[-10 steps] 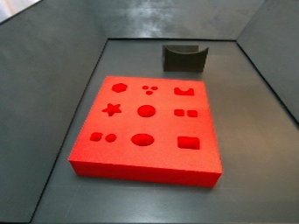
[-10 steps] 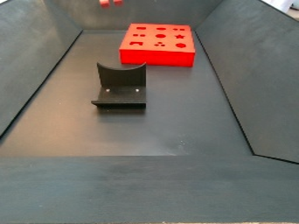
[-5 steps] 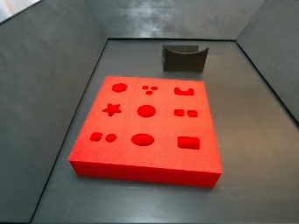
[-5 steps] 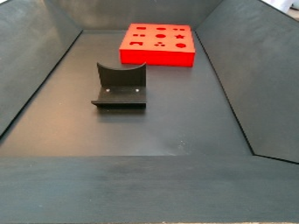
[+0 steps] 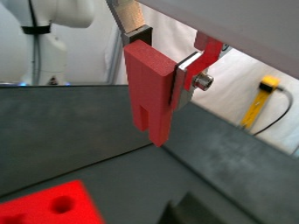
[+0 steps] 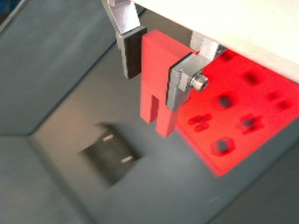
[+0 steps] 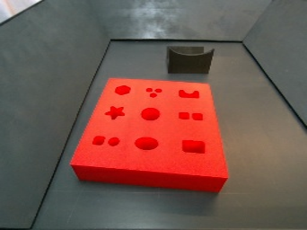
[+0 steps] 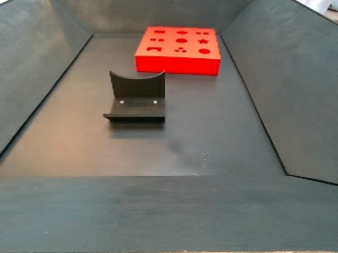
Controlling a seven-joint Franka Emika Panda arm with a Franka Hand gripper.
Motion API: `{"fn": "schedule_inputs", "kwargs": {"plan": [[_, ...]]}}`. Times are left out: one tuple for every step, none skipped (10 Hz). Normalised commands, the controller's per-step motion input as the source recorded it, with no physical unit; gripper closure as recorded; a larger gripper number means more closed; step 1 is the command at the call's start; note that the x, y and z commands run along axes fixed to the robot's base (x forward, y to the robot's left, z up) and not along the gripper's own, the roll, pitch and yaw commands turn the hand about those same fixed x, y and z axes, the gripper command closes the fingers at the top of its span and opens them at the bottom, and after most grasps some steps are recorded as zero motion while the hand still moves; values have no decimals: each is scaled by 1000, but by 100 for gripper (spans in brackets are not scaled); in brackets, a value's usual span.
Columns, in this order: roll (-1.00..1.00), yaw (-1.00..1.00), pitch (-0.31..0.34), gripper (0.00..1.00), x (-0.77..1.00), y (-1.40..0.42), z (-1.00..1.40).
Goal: Pick up the double-square object. Move up. Rotate the double-square object. Place the double-square object on the fixture. Regrasp the double-square object. Move to above the board. Insert the double-square object.
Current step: Move to above the board.
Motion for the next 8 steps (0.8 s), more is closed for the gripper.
{"fn": "schedule_inputs", "kwargs": {"plan": [[-1000, -106, -233, 100, -867, -697, 68], [-1000, -115, -235, 100, -589, -421, 36], [-1000, -123, -223, 100, -361, -218, 8], [-1000, -131, -205, 100, -215, -116, 8], [-1000, -136, -190, 100, -118, -48, 0], [-768, -102, -144, 100, -81, -6, -5], [-467, -49, -91, 100, -55, 16, -4], [-344, -40, -71, 100, -44, 6, -4]]}}
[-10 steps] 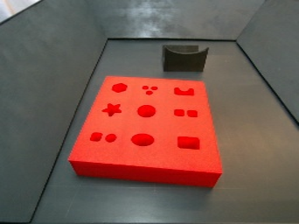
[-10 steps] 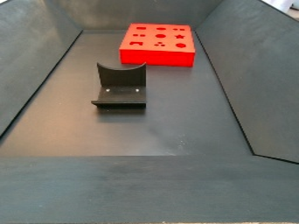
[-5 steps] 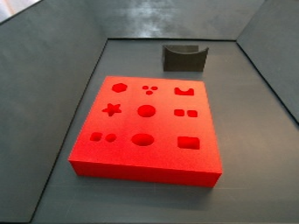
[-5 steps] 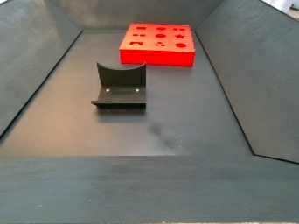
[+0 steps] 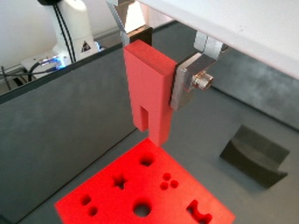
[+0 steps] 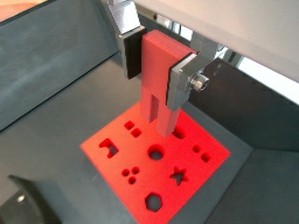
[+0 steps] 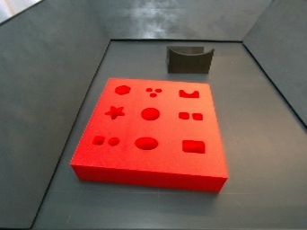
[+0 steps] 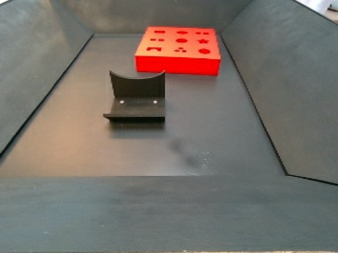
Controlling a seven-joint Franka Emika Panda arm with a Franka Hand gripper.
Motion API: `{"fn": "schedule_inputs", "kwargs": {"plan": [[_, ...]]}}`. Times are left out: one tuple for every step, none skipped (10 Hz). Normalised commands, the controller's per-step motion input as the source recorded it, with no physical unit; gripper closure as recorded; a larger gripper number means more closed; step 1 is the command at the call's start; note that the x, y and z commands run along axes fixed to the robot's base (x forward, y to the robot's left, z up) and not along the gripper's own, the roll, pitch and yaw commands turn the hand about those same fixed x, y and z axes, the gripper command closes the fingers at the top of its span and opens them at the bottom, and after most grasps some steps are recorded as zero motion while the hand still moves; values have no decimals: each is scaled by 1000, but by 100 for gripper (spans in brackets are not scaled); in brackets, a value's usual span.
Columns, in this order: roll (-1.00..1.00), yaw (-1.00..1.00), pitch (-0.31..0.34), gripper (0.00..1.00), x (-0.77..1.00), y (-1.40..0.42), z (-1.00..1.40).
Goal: Pick up the double-square object. Move up. Rotate the double-square object. Place the double-square object on the fixture. Regrasp the double-square object. Move to above the board. Insert the double-square object.
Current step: Insert the double-square object.
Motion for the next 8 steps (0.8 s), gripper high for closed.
{"fn": "schedule_inputs", "kwargs": {"plan": [[0, 0, 0, 100, 0, 0, -37], [0, 0, 0, 100, 186, -77, -209], [0, -74, -16, 100, 503, -137, -417], [6, -46, 0, 100, 694, -134, -529], [10, -23, 0, 100, 774, -117, -586], [17, -6, 0, 100, 846, -114, -620], [31, -6, 0, 100, 820, -129, -634], [31, 0, 0, 100, 743, -129, -600]]}}
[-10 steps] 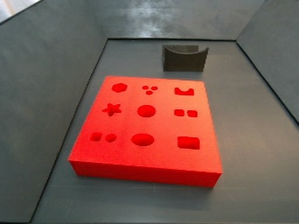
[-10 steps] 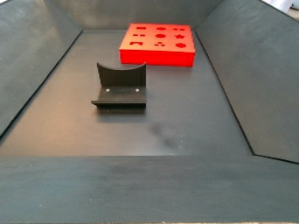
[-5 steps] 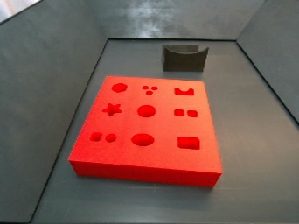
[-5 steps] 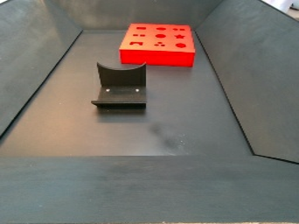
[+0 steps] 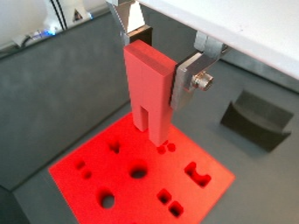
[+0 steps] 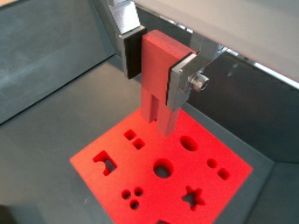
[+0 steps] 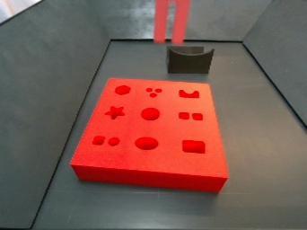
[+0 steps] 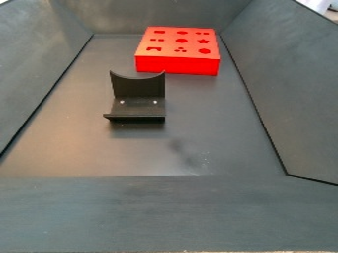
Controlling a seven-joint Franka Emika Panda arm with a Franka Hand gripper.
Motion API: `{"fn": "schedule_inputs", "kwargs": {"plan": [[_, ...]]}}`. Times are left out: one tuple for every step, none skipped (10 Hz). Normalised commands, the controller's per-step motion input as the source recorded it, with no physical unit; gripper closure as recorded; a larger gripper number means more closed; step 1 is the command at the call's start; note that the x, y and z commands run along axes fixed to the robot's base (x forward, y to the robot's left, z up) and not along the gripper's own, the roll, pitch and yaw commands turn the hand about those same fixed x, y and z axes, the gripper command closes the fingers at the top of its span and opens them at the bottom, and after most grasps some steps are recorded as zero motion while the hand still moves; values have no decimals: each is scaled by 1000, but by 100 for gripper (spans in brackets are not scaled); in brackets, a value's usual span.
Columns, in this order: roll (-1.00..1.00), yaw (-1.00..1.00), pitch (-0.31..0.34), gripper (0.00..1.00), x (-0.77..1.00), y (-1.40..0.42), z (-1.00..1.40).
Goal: Pick up the double-square object. Move up. Rotate the double-square object. Place the double-square object on the fixture. Regrasp the double-square object. Move to above the board. Insert the double-square object.
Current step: Insert the double-square object.
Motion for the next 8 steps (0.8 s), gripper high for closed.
{"fn": "schedule_inputs", "kwargs": {"plan": [[10, 0, 0, 100, 620, -106, -531], [3, -11, 0, 100, 631, -103, -531], [0, -37, 0, 100, 689, -91, -529], [0, -40, 0, 100, 703, -86, -529], [4, -43, 0, 100, 683, -91, -534], [21, -31, 0, 100, 606, -71, -511], [49, 0, -3, 100, 326, -46, -494], [0, 0, -74, 100, 0, 49, -526]]}}
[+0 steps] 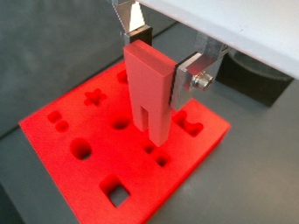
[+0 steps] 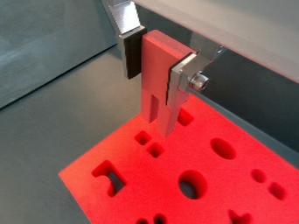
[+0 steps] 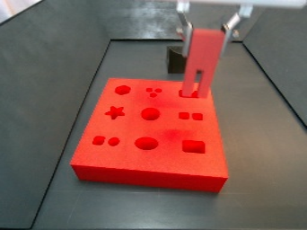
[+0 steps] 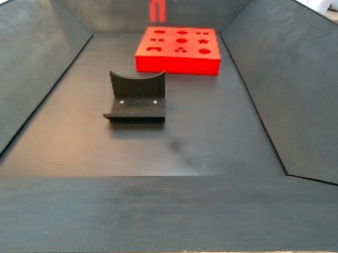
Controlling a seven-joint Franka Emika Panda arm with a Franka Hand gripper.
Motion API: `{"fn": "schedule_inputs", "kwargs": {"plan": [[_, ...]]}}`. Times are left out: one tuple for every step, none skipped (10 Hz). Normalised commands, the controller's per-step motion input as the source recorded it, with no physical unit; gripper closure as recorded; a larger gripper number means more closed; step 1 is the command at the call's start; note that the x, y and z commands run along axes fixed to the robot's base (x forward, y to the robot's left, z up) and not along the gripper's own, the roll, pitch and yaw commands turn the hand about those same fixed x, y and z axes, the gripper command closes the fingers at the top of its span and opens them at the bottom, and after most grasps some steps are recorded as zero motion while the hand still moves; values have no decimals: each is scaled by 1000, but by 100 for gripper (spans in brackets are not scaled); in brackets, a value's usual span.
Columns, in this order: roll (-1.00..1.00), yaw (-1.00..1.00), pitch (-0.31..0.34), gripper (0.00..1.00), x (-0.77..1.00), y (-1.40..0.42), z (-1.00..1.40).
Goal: Pick up the double-square object. Move up. Rotate the double-square object. Place the double-square object on the fixture. Regrasp the double-square object. Move to above the board. Insert the double-square object.
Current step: Insert the double-square object.
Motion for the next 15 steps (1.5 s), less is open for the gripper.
{"fn": "schedule_inputs", "kwargs": {"plan": [[0, 0, -131, 100, -109, 111, -497], [-9, -43, 0, 100, 0, 31, 0], [0, 0, 0, 100, 0, 0, -43], [0, 0, -16, 100, 0, 0, -271], [0, 0, 0, 100, 149, 0, -291], [0, 0, 0, 100, 209, 0, -300], [0, 0, 0, 100, 160, 0, -303], [0, 0, 0, 100, 17, 0, -286], [3, 0, 0, 100, -3, 0, -317], [43, 97, 0, 100, -180, 0, -371], [73, 134, 0, 100, -291, 0, -411], [43, 129, 0, 100, -174, 0, -463], [0, 0, -1, 100, 34, 0, -480], [0, 0, 0, 100, 320, 0, -471], [0, -31, 0, 100, 486, 0, -434]]}}
